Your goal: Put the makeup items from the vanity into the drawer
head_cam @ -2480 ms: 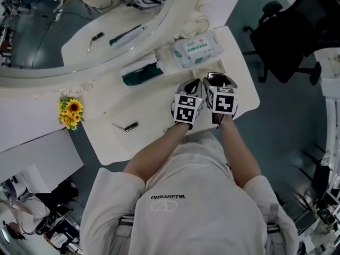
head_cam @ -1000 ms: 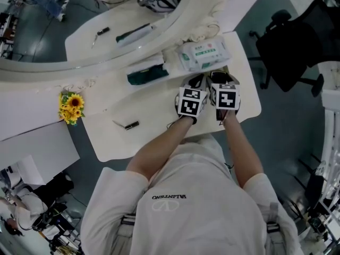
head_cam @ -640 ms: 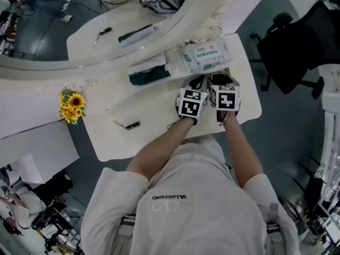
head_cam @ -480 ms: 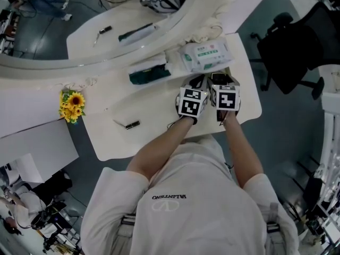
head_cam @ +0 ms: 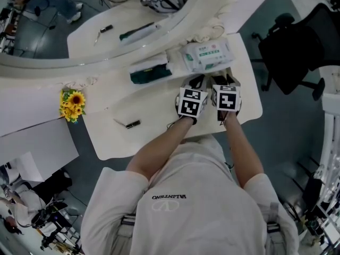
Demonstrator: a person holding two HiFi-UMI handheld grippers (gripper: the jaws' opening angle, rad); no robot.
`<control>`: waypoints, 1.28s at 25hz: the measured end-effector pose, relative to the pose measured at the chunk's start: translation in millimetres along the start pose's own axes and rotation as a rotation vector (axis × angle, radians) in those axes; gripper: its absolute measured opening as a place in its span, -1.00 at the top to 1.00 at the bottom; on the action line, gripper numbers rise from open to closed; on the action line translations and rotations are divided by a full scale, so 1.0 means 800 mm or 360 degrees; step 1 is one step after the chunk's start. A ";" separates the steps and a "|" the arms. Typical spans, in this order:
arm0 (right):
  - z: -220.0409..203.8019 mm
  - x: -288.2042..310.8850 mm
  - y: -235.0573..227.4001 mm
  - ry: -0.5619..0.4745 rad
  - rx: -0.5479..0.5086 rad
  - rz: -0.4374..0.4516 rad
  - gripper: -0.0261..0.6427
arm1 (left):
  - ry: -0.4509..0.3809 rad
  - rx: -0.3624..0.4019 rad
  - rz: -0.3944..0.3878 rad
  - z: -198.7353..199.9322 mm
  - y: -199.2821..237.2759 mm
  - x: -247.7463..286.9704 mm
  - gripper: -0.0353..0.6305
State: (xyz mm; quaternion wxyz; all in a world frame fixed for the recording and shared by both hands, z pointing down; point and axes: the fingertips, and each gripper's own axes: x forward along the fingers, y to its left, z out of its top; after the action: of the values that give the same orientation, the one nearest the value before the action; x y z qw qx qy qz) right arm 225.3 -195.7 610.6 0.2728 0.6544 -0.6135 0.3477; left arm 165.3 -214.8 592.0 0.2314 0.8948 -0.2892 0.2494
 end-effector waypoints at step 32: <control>0.017 -0.077 -0.006 -0.0426 0.0122 -0.0113 0.89 | -0.0091 -0.0011 0.0016 -0.005 0.016 -0.075 0.89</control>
State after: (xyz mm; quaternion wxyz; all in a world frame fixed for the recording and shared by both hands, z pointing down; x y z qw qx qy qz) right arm 231.2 -168.4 553.9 0.1754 0.7262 -0.6072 0.2705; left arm 113.3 -197.8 563.8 0.2250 0.8992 -0.3011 0.2238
